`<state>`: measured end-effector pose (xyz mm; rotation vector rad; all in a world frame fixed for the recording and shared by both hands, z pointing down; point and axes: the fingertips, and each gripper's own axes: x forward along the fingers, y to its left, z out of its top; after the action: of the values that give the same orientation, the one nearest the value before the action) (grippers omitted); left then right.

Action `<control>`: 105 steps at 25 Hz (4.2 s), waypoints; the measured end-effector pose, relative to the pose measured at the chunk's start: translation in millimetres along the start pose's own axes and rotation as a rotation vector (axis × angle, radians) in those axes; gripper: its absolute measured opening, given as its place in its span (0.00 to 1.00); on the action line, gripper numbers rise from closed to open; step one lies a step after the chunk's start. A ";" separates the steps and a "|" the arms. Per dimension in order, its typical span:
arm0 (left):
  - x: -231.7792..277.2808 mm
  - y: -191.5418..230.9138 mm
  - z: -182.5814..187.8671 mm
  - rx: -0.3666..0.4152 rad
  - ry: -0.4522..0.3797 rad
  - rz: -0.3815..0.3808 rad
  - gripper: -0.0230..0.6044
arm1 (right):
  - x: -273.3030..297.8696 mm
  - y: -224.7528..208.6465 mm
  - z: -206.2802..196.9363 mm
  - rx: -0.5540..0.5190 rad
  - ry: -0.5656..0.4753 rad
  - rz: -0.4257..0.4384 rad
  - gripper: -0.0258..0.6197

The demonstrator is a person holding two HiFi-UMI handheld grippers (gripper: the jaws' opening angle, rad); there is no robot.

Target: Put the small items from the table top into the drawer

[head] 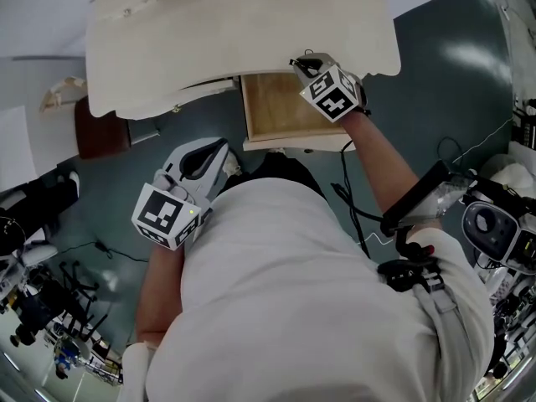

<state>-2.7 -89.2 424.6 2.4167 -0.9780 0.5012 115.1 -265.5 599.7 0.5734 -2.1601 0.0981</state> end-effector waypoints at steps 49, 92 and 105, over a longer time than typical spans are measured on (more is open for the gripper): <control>-38.6 4.0 -30.5 -0.109 0.024 0.148 0.03 | 95.9 95.8 -95.1 -0.134 0.202 0.215 0.08; -47.3 -9.6 -22.5 0.007 -0.015 -0.006 0.03 | 21.1 99.4 -69.7 0.002 0.109 0.069 0.05; -102.6 -5.6 -38.3 0.056 -0.076 -0.069 0.03 | -38.6 154.5 -44.6 0.127 0.100 -0.009 0.04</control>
<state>-74.0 -8.6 403.3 2.5264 -0.9192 0.4204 100.7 -101.7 617.6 0.6375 -2.0644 0.2551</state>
